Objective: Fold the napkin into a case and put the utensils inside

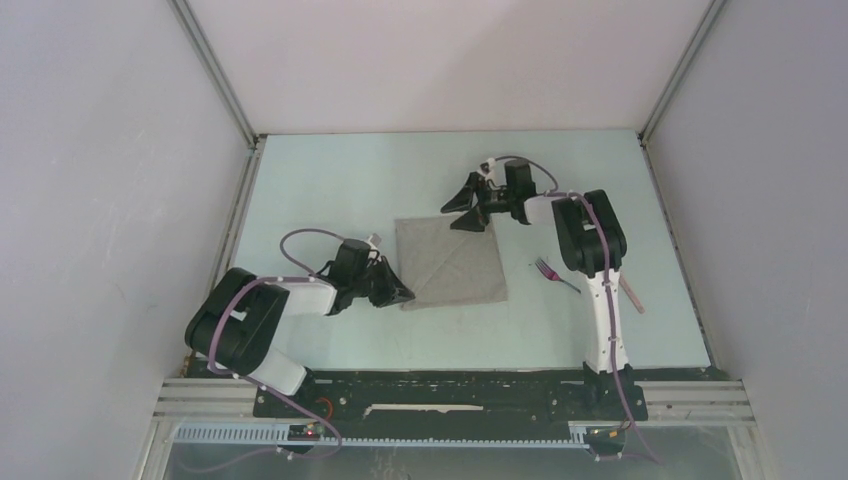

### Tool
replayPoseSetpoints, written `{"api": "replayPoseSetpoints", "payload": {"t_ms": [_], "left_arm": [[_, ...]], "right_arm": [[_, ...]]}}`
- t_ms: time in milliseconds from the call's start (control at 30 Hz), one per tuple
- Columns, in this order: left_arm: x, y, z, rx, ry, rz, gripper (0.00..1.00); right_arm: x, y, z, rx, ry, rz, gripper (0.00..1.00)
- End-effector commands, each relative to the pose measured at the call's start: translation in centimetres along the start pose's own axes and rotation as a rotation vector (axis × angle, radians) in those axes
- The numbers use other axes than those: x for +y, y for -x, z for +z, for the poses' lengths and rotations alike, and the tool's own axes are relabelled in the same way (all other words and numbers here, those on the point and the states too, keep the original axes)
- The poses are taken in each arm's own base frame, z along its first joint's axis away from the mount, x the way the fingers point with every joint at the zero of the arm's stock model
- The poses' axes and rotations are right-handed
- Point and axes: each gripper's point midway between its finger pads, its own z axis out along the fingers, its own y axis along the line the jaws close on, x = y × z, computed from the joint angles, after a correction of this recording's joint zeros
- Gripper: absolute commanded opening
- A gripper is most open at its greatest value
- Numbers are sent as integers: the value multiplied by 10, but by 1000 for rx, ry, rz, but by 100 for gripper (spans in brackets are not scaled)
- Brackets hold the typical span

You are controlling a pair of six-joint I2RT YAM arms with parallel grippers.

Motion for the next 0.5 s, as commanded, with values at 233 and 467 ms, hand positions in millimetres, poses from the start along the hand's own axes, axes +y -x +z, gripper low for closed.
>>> {"api": "replayPoseSetpoints", "payload": {"t_ms": [233,467], "left_arm": [[10,-10,-14,5,56,28,10],[-54,25,-37,-49,-66,108,31]], "right_arm": [[12,83,-67,-173,-64,-117,86],[52,59,-82,-169,-110,-160,86]]}}
